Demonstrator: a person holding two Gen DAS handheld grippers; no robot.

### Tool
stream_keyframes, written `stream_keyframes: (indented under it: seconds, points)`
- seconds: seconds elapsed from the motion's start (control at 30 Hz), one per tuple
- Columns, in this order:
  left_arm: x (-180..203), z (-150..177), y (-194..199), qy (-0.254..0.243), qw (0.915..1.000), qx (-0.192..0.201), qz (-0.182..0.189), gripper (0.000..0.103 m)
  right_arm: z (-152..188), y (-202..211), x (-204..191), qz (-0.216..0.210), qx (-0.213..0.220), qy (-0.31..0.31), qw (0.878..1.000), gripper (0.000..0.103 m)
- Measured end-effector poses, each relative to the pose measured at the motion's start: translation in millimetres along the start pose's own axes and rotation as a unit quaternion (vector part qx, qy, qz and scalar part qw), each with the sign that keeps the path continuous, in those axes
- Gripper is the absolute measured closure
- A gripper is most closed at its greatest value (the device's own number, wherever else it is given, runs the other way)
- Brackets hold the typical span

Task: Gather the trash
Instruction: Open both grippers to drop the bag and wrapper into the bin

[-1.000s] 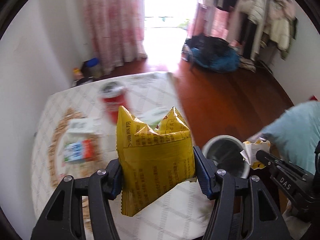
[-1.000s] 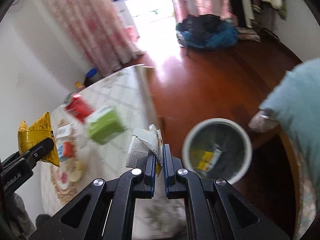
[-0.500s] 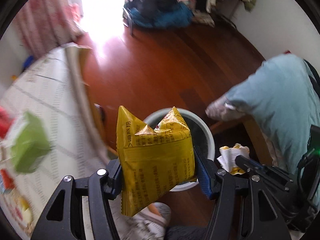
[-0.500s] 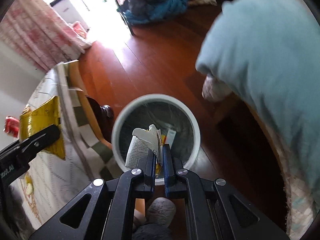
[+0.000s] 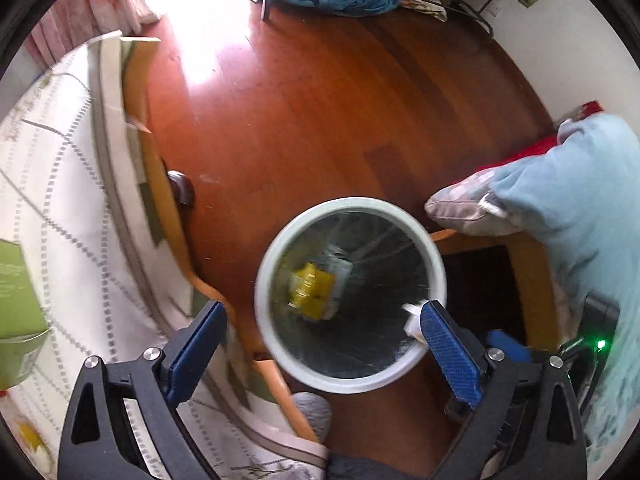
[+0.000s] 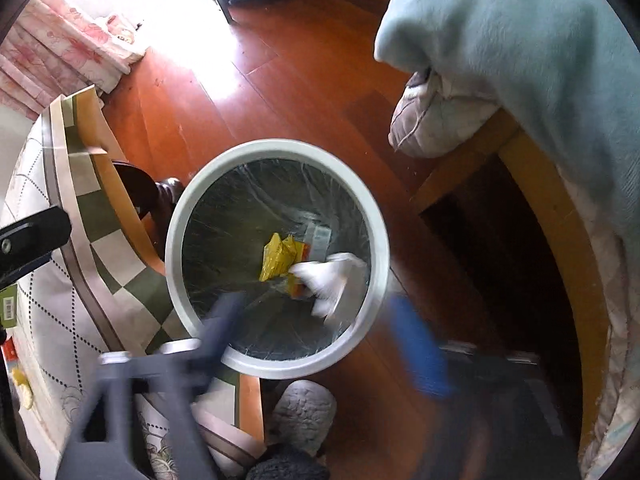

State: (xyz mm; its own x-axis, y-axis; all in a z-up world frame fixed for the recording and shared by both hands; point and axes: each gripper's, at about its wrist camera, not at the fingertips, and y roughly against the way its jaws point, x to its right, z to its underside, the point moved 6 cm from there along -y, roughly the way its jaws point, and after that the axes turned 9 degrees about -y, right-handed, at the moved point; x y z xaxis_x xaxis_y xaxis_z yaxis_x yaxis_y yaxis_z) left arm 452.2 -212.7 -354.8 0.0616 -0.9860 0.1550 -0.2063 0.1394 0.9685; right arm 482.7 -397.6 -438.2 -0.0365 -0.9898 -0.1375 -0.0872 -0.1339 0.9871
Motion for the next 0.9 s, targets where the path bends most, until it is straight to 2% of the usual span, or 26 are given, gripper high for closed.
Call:
stream_keyframes:
  seconds: [0.1, 0.17, 0.23, 0.43, 0.63, 0.9]
  points:
    - [-0.4, 9.0, 3.2, -0.012, 0.9991, 0.006, -0.04, 0.004, 5.3, 0.0, 0.0, 0.025, 0.001, 0.011, 1.0, 0.009]
    - [-5.1, 14.7, 5.1, -0.016, 0.9983, 0.008, -0.056, 0.004, 8.2, 3.8, -1.1, 0.029, 0.003, 0.013, 0.999, 0.002]
    - [-5.7, 21.3, 11.8, -0.019, 0.9976, 0.012, -0.066, 0.004, 10.0, 11.0, -0.6, 0.039, 0.011, 0.015, 0.999, 0.001]
    - [-8.0, 37.1, 34.5, -0.024, 0.9952, 0.033, -0.089, 0.004, 15.0, 44.4, -4.2, 0.039, 0.035, 0.016, 0.998, 0.0]
    - [-6.1, 52.0, 66.4, -0.024, 0.9935, 0.057, -0.096, 0.004, 27.7, 88.3, -12.8, 0.032, 0.066, 0.028, 0.997, 0.0]
    - [0.7, 77.3, 122.2, -0.024, 0.9881, 0.108, -0.106, 0.004, 51.4, 158.5, -22.9, 0.027, 0.123, 0.04, 0.991, 0.0]
